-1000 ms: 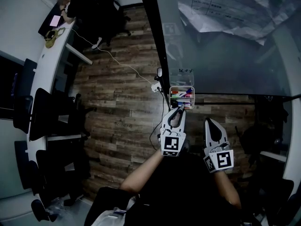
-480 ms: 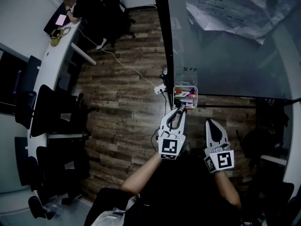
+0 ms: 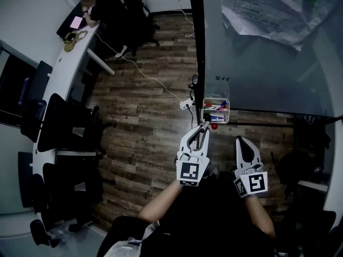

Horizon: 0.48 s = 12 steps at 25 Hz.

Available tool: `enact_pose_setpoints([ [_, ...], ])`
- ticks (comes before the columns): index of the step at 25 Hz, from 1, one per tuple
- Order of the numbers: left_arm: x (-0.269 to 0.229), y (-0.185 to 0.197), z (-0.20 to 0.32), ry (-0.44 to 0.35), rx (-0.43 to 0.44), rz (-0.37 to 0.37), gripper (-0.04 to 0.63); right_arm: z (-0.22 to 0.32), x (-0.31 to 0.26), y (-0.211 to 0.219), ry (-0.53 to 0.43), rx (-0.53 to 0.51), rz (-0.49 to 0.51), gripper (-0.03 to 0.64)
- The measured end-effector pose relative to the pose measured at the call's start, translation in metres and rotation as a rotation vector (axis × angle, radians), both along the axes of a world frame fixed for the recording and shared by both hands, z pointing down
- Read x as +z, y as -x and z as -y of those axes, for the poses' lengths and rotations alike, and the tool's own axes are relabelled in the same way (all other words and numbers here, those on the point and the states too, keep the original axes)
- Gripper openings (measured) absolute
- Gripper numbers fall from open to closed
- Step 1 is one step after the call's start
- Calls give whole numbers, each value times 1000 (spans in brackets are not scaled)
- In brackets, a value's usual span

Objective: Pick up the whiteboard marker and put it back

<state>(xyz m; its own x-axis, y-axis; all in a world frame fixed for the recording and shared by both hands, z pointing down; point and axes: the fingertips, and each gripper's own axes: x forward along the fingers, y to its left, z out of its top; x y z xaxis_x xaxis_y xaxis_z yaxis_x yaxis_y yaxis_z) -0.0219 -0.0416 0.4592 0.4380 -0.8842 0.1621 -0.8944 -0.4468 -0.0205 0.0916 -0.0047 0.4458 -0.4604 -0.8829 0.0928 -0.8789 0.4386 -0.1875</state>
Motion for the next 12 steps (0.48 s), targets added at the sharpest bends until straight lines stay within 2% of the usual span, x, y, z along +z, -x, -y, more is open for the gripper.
enact_pose_setpoints([
  [6, -15, 17, -11, -2, -25, -19, 75, -6, -4, 6, -10, -9, 0, 14],
  [12, -40, 23, -21, -36, -31, -36, 75, -10, -5, 10, -14, -16, 2, 14],
])
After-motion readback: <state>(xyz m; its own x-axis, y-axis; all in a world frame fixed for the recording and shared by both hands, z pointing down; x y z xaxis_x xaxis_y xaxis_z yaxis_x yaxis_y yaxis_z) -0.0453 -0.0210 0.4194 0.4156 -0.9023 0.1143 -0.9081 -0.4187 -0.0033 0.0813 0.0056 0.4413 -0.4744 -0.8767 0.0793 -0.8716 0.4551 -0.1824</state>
